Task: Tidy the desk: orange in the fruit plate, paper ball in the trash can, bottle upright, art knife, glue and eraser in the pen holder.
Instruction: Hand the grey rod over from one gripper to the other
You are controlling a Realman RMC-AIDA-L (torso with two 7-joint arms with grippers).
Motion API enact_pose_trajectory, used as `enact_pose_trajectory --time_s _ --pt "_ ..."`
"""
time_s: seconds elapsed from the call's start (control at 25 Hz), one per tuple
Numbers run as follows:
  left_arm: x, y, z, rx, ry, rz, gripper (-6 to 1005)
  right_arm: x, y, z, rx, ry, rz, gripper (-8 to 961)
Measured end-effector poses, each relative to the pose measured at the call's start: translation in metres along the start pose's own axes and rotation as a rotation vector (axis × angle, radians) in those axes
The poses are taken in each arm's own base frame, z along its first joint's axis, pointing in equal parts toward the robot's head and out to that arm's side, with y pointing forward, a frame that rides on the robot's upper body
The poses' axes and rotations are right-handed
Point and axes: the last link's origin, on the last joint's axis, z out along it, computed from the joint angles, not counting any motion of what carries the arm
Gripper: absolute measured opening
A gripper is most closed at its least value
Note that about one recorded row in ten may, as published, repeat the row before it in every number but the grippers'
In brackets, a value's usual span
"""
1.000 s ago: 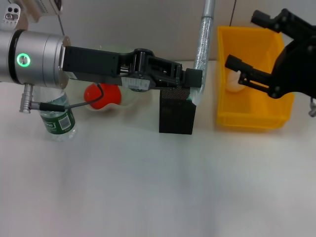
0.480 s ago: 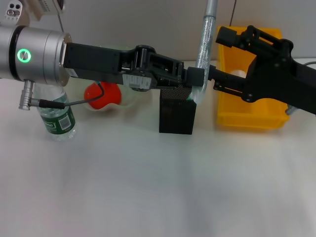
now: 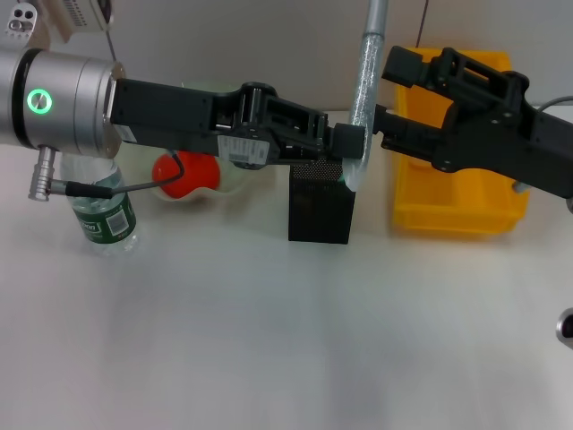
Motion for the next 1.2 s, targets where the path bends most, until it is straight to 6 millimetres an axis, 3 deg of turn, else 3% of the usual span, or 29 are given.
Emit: enact_pose_trajectory --time_s 0.52,0.96,1.2 --pt "-0.0036 0.0013 -0.0008 -0.005 -0.029 -0.013 145 -0.0009 0.0008 0.0074 -0.006 -0.020 -0.097 741" --pt "-0.0053 0.0004 -0.0008 0.002 -0.041 -0.020 145 -0.0045 -0.0007 0.0069 0.008 -0.040 -0.108 673" --pt "-0.0054 0.0003 0.0001 0.006 -0.050 -0.019 145 -0.0063 -0.0004 0.0084 0.009 -0.052 -0.106 496"
